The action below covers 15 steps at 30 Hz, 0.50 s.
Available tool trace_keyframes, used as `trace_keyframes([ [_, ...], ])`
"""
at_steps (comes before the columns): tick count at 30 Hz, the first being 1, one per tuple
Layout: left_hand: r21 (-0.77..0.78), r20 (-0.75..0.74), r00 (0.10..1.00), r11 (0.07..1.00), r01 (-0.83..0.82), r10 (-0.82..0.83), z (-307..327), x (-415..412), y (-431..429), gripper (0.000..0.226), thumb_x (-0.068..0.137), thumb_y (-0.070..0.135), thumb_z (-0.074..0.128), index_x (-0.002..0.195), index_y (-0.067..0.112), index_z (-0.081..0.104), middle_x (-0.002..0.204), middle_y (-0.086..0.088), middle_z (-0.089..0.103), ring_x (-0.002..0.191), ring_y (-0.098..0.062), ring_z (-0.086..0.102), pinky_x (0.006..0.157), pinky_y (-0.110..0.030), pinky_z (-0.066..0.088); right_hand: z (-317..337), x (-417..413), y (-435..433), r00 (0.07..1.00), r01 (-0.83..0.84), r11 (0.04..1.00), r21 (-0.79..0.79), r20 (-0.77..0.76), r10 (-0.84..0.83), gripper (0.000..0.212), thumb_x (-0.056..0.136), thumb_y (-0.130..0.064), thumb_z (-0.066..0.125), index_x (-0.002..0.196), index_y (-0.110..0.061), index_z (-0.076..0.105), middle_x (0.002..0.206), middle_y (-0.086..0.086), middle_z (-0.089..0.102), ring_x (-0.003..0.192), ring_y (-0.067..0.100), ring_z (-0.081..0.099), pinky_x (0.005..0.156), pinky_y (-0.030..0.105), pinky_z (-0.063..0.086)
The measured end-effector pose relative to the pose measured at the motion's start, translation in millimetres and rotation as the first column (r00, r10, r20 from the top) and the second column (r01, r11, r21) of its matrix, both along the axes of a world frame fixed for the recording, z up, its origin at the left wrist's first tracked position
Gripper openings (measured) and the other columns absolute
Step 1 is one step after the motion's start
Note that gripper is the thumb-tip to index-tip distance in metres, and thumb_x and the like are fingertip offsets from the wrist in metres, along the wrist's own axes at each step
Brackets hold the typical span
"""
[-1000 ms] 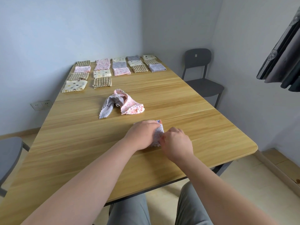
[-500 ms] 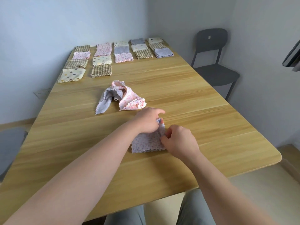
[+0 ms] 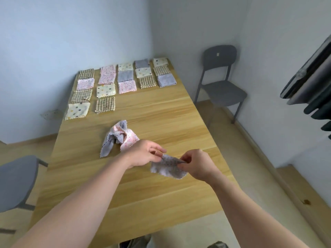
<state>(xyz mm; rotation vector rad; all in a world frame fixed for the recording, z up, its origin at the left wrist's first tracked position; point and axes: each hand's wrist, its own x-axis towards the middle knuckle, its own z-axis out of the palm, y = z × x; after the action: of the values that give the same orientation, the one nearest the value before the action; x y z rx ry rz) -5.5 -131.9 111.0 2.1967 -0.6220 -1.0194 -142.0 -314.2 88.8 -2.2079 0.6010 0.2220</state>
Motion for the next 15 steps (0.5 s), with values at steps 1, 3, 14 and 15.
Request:
trace_keyframes([
  [1, -0.015, 0.002, 1.0, 1.0, -0.021, 0.021, 15, -11, -5, 0.031, 0.088, 0.019, 0.079, 0.116, 0.029, 0.072, 0.103, 0.02, 0.073, 0.1, 0.005, 0.065, 0.085, -0.016, 0.045, 19, -9, -9, 1.0, -0.001, 1.0, -0.023, -0.002, 0.001, 0.012, 0.084, -0.025, 0.075, 0.091, -0.016, 0.075, 0.084, -0.003, 0.071, 0.076, 0.012, 0.063, 0.056, 0.019, 0.044],
  [3, -0.078, 0.002, 0.997, 0.994, -0.072, 0.073, 48, -37, -21, 0.03, 0.087, 0.026, 0.08, 0.116, 0.026, 0.073, 0.098, 0.018, 0.074, 0.098, 0.001, 0.068, 0.088, -0.018, 0.048, 61, -29, -32, 1.0, -0.007, 0.997, -0.073, 0.014, 0.008, 0.013, 0.086, -0.027, 0.074, 0.092, -0.016, 0.074, 0.084, -0.002, 0.071, 0.077, 0.014, 0.062, 0.06, 0.022, 0.046],
  [14, -0.476, -0.214, 0.927, 0.795, -0.375, 0.309, 110, -127, -145, 0.018, 0.091, 0.0, 0.069, 0.103, 0.014, 0.074, 0.084, 0.002, 0.074, 0.086, -0.012, 0.067, 0.081, -0.027, 0.051, 157, -114, -163, 0.985, 0.034, 0.998, 0.046, 0.166, -0.042, 0.011, 0.091, -0.029, 0.073, 0.087, -0.018, 0.073, 0.081, -0.002, 0.073, 0.068, 0.01, 0.059, 0.064, 0.028, 0.05],
  [15, -0.486, -0.247, 0.916, 0.777, -0.4, 0.317, 112, -130, -155, 0.02, 0.091, -0.001, 0.069, 0.105, 0.013, 0.073, 0.084, 0.0, 0.074, 0.086, -0.014, 0.068, 0.082, -0.028, 0.052, 157, -117, -171, 0.982, 0.061, 0.992, 0.113, 0.174, -0.08, 0.01, 0.09, -0.028, 0.074, 0.087, -0.018, 0.073, 0.082, 0.0, 0.074, 0.069, 0.011, 0.061, 0.07, 0.034, 0.054],
])
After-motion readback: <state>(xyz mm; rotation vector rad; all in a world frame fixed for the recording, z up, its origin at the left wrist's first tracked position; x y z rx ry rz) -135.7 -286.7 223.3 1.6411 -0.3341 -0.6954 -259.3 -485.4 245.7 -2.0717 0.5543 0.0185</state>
